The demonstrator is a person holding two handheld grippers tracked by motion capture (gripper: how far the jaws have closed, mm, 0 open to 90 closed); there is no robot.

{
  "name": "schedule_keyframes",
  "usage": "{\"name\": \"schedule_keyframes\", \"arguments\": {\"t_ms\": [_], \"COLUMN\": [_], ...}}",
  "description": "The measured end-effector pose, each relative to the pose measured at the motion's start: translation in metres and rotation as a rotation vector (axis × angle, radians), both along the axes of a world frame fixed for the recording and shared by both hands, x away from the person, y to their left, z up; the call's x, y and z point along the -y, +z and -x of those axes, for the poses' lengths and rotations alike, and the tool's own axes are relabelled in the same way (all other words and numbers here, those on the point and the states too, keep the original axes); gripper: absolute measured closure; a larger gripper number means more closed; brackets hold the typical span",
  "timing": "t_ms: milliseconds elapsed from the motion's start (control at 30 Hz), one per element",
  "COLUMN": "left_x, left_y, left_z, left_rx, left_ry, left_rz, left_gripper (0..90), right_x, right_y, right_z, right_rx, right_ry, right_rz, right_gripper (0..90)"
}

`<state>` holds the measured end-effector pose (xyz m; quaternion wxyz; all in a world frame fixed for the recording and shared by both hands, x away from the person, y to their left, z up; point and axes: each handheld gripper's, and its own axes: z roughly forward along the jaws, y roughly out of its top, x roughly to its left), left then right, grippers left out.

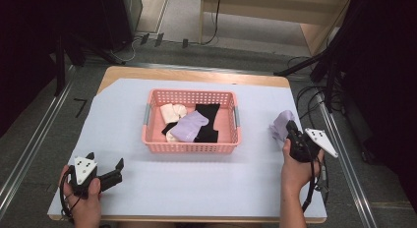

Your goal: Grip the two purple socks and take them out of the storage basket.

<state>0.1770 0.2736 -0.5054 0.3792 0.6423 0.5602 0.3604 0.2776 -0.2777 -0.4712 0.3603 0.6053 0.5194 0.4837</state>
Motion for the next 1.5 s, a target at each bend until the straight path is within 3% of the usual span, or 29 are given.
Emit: {"name": "schedule_keyframes", "arguments": {"t_ms": [133, 367, 533, 600, 700, 867, 1267, 1500], "left_x": [0.000, 0.000, 0.000, 0.000, 0.000, 0.000, 0.000, 0.000], "left_y": [0.000, 0.000, 0.000, 0.000, 0.000, 0.000, 0.000, 0.000], "left_z": [0.000, 0.000, 0.000, 0.000, 0.000, 0.000, -0.001, -0.001], "left_rx": [-0.005, -0.004, -0.004, -0.003, -0.006, -0.007, -0.012, -0.010], "left_ry": [0.001, 0.001, 0.001, 0.001, 0.000, 0.001, 0.001, 0.002], "left_rz": [-0.006, -0.004, -0.003, -0.003, -0.004, -0.006, -0.009, -0.009], "left_gripper": [7.5, 7.5, 7.5, 7.5, 7.5, 7.5, 7.5, 7.5], "right_x": [0.000, -0.018, -0.039, -0.048, -0.070, -0.094, -0.161, -0.196], "right_y": [-0.006, 0.004, 0.016, 0.020, 0.028, 0.033, 0.027, 0.020], "right_z": [0.000, -0.001, -0.004, -0.006, -0.010, -0.014, -0.028, -0.038], "right_rx": [0.000, 0.042, 0.060, 0.068, 0.067, 0.070, 0.020, -0.067], "right_ry": [0.006, 0.072, 0.130, 0.159, 0.210, 0.263, 0.393, 0.459], "right_rz": [-0.026, -0.001, -0.004, 0.019, 0.019, 0.022, 0.043, 0.038], "right_gripper": [74.9, 67.3, 65.2, 64.9, 64.5, 64.5, 64.8, 64.9]}}
